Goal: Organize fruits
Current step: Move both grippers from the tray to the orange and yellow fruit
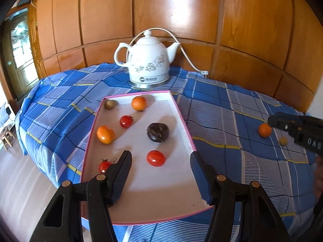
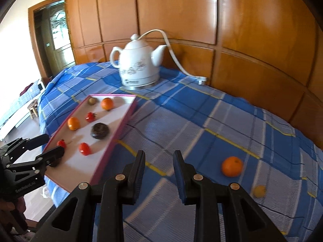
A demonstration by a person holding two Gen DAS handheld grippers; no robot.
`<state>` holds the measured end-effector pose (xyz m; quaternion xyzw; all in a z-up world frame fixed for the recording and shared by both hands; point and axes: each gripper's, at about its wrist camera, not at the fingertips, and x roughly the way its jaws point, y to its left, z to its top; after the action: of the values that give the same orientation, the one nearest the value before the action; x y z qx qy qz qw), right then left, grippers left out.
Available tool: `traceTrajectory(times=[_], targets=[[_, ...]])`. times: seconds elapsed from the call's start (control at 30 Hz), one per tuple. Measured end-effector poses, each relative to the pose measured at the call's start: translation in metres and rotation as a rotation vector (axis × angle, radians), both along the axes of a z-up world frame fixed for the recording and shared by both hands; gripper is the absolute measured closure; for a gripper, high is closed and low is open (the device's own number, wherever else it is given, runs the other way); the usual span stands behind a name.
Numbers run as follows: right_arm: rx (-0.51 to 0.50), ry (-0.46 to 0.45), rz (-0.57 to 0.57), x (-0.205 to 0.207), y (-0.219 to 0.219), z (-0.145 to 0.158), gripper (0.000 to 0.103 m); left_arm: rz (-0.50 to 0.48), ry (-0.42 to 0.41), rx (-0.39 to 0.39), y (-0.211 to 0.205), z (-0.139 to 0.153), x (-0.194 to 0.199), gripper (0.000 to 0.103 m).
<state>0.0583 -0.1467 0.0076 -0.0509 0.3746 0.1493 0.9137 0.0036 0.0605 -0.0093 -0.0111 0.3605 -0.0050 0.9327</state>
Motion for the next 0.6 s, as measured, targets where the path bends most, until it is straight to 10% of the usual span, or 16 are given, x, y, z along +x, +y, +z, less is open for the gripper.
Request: traceTrajectory(times=[0.6], targets=[[-0.024, 0.037, -0.258, 0.021, -0.145, 0.013, 0.074, -0.179, 0.049, 0.014, -0.067, 0.004, 0.023, 0.042]])
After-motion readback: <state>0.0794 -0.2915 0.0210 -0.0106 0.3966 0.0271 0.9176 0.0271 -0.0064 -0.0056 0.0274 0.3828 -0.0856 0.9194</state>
